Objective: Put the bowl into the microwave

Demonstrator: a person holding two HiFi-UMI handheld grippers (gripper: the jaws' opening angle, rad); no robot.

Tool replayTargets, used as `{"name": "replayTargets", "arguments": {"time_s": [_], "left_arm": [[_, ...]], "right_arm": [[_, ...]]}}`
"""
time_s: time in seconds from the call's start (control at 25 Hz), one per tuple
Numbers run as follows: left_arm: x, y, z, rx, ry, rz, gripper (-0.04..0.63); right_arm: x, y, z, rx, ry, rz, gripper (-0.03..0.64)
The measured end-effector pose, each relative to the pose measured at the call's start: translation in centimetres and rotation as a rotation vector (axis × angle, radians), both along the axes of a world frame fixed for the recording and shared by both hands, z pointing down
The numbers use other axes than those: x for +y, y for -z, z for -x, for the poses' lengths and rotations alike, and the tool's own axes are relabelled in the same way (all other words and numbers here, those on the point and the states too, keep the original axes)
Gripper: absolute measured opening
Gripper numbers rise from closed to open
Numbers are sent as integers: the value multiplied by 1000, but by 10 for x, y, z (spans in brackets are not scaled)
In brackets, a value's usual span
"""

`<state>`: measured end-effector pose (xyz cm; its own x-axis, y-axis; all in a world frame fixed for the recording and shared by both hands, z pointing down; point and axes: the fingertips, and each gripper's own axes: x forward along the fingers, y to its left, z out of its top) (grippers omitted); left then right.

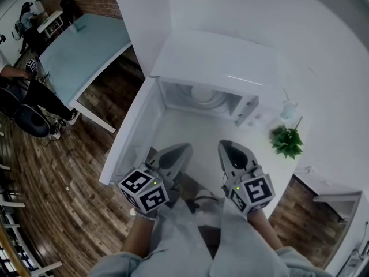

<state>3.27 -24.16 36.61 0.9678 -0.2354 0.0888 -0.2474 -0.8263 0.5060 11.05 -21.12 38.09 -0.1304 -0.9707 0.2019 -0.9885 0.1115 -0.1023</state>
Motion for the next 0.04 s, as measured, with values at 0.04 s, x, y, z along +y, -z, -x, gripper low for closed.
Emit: {"name": "replayTargets", "arguments": {"time_s": [0.04], "left_arm": [[1,-1,-1,-2,-2,0,-2]], "right_arm": [[0,0,-1,-1,0,1,2]]}}
